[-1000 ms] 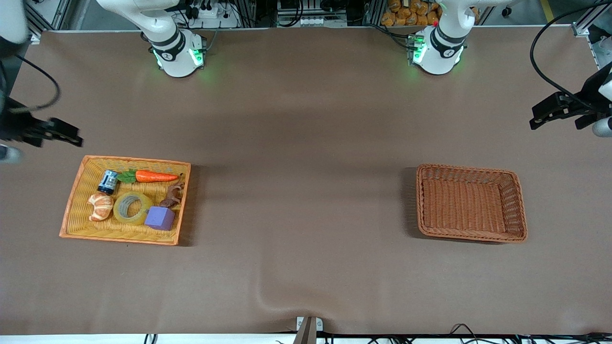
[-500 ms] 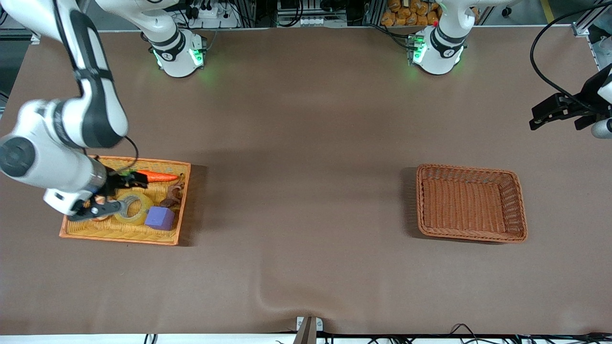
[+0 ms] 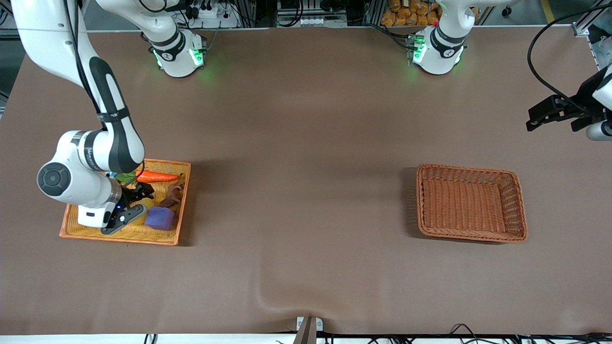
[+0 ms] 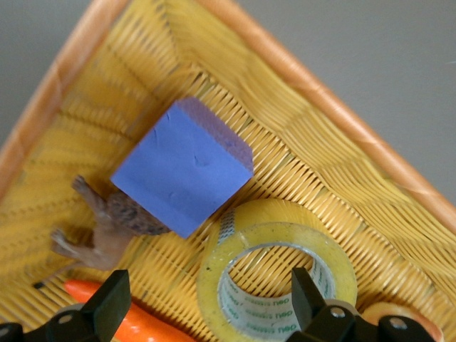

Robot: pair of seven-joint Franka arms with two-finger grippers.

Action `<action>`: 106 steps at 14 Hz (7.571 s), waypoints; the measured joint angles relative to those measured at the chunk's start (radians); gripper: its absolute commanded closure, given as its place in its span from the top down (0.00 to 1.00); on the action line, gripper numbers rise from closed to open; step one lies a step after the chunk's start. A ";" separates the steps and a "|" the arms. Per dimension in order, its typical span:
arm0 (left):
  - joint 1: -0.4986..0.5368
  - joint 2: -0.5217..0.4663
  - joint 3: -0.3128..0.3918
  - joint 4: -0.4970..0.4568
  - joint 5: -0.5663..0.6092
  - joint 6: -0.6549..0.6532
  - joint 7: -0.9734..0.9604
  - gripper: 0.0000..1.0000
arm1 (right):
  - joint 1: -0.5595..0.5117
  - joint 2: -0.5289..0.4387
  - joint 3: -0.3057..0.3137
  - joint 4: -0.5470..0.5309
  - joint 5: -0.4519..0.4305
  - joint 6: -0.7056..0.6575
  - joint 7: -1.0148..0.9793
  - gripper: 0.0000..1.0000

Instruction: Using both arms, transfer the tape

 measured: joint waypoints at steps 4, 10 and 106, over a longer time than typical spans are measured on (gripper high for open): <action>-0.007 0.007 -0.004 0.000 0.000 0.000 0.000 1.00 | -0.026 0.042 0.000 -0.005 0.034 0.000 -0.031 0.64; -0.012 0.028 -0.005 0.001 0.000 0.020 0.000 1.00 | -0.053 0.088 0.001 -0.007 0.115 -0.003 -0.052 0.00; 0.073 -0.041 -0.134 -0.130 0.034 0.176 -0.159 1.00 | -0.077 -0.527 0.004 0.225 -0.044 -0.686 0.623 1.00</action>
